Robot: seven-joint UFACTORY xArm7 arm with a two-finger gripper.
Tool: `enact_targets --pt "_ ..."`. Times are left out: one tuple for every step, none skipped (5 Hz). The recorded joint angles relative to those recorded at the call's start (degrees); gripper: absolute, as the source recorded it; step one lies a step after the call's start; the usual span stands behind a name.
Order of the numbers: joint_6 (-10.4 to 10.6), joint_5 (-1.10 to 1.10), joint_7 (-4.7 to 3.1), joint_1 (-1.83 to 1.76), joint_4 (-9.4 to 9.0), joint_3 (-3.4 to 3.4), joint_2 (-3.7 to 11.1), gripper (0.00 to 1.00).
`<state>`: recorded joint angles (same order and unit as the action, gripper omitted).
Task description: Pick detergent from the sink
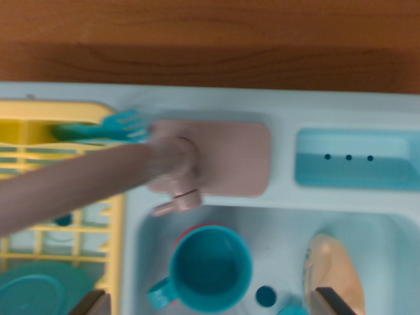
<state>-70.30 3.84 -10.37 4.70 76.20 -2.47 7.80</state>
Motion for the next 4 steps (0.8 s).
enact_targets --pt "0.0 0.00 0.00 0.00 0.00 0.00 0.00 0.00" --pt "2.7 0.33 -1.69 0.60 -2.08 -0.59 0.78 0.00" --pt "2.7 0.33 -1.69 0.60 -2.08 -0.59 0.78 0.00" --pt "5.3 0.65 -3.30 1.17 -4.07 -1.16 1.53 0.00"
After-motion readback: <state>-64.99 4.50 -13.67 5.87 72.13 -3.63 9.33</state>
